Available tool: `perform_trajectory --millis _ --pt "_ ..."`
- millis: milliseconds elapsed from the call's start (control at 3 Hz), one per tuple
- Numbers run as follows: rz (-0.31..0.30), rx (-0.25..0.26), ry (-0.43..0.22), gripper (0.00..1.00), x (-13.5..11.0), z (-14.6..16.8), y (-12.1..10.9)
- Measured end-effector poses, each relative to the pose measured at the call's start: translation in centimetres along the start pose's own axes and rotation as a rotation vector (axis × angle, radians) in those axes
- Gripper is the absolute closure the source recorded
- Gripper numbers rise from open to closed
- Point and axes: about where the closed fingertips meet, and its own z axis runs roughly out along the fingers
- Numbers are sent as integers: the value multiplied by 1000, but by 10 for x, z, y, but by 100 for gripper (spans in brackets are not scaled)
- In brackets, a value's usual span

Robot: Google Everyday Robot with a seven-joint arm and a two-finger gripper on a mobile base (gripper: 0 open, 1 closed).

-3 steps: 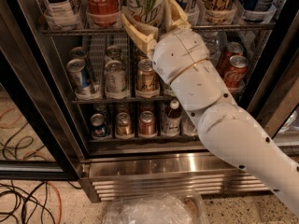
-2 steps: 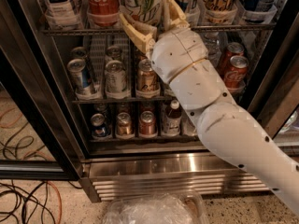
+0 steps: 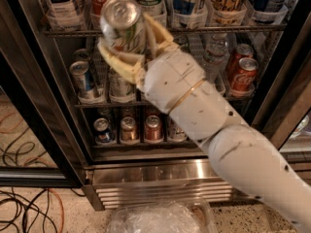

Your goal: Pick 7up can from top shelf of fridge

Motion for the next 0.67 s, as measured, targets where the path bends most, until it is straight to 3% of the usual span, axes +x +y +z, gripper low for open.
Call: perform_trajectory --millis 333,667 --pt "63 -60 33 100 8 -21 41" --pt "111 -76 79 100 15 -44 71"
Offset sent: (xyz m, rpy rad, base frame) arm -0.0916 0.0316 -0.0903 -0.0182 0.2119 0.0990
